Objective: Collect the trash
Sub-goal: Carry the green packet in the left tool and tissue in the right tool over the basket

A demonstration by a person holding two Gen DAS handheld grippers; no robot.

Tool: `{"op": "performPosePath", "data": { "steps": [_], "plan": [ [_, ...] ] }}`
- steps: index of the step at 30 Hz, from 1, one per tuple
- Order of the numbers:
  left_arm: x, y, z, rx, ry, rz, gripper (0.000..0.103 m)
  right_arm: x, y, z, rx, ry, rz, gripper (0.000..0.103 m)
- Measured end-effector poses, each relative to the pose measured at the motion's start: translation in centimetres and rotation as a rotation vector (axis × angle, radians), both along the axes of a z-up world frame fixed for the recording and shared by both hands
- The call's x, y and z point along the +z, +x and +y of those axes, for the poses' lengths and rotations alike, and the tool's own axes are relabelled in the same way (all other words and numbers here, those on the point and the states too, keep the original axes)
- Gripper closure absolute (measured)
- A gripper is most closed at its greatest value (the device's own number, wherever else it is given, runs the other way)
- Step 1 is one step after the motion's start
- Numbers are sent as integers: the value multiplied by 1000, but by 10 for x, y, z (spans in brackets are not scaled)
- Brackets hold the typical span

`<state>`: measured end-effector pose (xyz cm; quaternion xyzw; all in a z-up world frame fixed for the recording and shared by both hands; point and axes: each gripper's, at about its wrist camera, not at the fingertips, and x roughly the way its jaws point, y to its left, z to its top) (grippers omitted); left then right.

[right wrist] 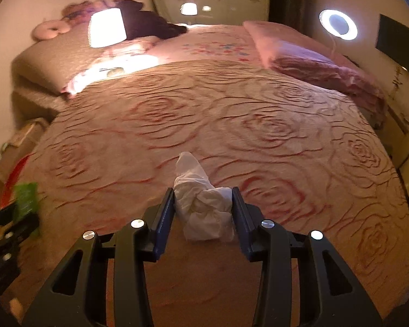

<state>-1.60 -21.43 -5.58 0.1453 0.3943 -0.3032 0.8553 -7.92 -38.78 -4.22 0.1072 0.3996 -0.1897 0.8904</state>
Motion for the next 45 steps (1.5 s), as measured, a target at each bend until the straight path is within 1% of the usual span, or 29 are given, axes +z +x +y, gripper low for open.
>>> {"op": "performPosePath", "data": {
  "steps": [4, 6, 13, 20, 22, 23, 24, 29, 31, 37, 45],
  "plan": [
    [0, 0, 1, 2, -4, 0, 66, -1, 3, 28, 68, 8, 8, 63],
    [0, 0, 3, 3, -8, 1, 66, -3, 5, 36, 83, 2, 14, 63],
    [0, 0, 9, 10, -22, 2, 65, -3, 3, 47, 91, 2, 23, 62],
    [0, 0, 13, 13, -25, 4, 65, -5, 2, 54, 99, -21, 28, 62],
    [0, -1, 14, 15, -26, 4, 65, -6, 3, 54, 100, -16, 26, 56],
    [0, 0, 14, 15, -26, 5, 65, -7, 3, 54, 101, -11, 25, 50],
    [0, 0, 15, 15, -27, 5, 65, -7, 4, 54, 102, -10, 22, 48],
    [0, 0, 16, 15, -29, 6, 65, -6, 4, 59, 114, -28, 12, 48],
    [0, 0, 16, 15, -30, 7, 66, -7, 4, 60, 119, -35, 14, 48],
    [1, 0, 18, 16, -34, 9, 66, -6, 4, 61, 122, -30, 13, 61],
    [3, 2, 25, 24, -44, 16, 66, -6, 7, 69, 146, -21, 8, 64]
  ]
}}
